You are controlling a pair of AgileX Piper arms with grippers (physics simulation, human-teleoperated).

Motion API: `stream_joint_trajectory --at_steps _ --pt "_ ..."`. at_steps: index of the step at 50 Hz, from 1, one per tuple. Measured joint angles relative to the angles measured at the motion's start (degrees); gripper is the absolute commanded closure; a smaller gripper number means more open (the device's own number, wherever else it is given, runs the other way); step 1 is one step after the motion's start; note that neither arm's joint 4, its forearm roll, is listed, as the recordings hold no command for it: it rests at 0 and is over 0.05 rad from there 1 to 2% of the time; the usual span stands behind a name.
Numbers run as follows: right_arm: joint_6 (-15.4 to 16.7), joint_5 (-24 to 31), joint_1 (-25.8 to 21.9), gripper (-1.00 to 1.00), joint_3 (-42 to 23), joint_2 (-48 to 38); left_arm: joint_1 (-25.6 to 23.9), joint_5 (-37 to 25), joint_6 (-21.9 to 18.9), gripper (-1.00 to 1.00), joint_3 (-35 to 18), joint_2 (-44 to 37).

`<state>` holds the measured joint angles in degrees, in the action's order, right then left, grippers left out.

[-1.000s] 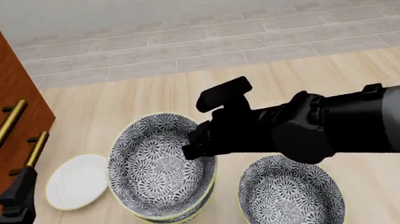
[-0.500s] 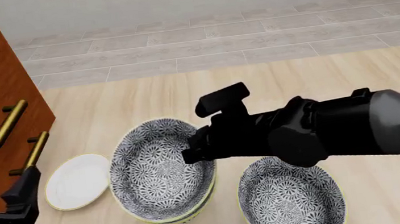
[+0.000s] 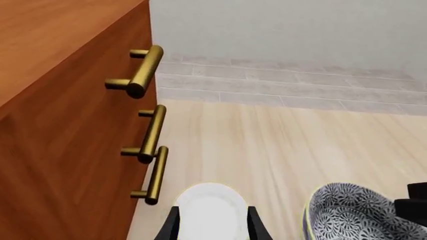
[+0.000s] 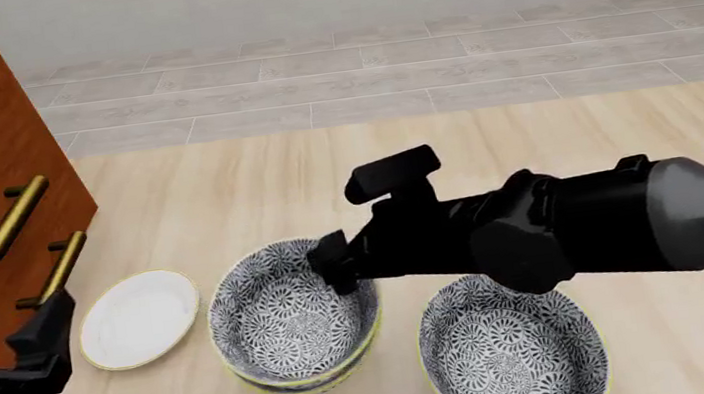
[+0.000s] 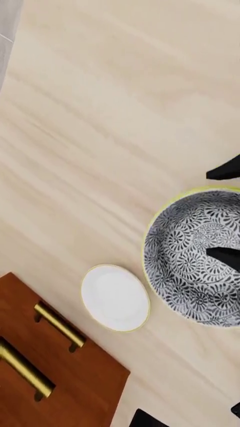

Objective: Stack the bowl at the front on the bowl in the middle.

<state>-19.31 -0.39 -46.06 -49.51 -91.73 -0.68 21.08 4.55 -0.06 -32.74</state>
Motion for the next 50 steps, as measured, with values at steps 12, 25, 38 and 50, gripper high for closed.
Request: stream_joint_trajectory --at_steps 12,25,38,50 --pt "0.03 0.03 -0.07 -1.0 -0.03 0.33 -0.05 2.33 0.0 -1.0 -0.01 -2.27" --pt "0.56 0.66 -0.17 -1.0 -0.23 1.42 0.01 -0.07 -0.83 -1.0 -0.02 0.98" --pt "0.82 3.93 -0.79 -1.0 -1.33 6.55 0.18 -5.45 -1.31 -1.0 -0.01 7.07" --pt "0.45 8.21 -1.82 -1.0 -2.08 14.26 0.28 -9.86 -1.45 -1.0 0.0 11.73"
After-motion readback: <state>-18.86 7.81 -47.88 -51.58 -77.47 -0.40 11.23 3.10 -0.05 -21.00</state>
